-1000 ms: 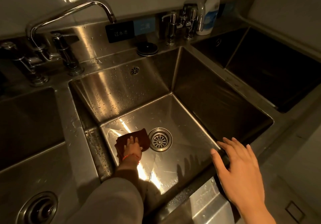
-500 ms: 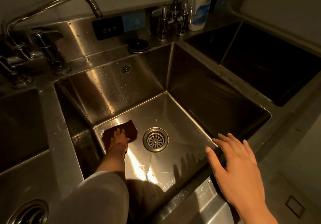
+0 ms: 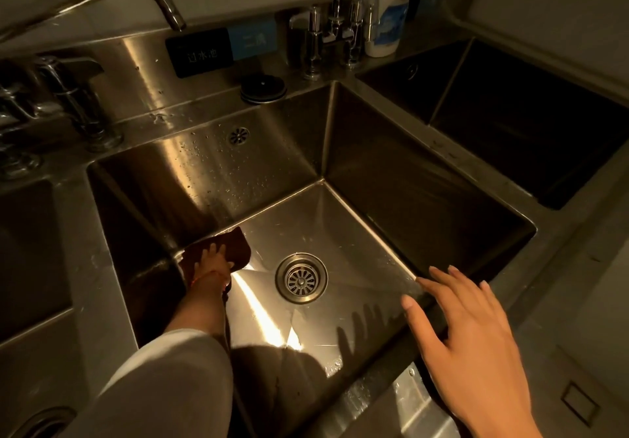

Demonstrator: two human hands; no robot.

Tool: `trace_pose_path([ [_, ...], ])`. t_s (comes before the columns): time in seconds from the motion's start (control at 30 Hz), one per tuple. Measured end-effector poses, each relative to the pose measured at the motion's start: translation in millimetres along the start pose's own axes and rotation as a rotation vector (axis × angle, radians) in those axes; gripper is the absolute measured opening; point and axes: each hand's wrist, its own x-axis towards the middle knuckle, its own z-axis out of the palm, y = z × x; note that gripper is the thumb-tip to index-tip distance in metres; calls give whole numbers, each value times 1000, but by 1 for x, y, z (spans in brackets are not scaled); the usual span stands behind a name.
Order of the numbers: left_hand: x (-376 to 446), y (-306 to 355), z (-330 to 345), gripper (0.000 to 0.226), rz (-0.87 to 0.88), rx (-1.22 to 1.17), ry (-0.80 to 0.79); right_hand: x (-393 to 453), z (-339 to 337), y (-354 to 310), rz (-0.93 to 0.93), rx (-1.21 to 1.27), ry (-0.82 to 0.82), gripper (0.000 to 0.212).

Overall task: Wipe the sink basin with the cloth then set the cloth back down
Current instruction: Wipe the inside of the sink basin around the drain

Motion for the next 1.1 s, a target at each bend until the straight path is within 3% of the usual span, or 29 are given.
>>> trace_pose_path([
  [0.7,-27,7,-2,61,343,348,-147,-1,1,0,7,35,31,74],
  [0.93,-37,27,-2,61,326,333,-138,-2,-1,-2,31,22,6,79],
  [1.1,-51,43,4,64,220,336,-65,-3,-1,-2,44,37,5,68],
])
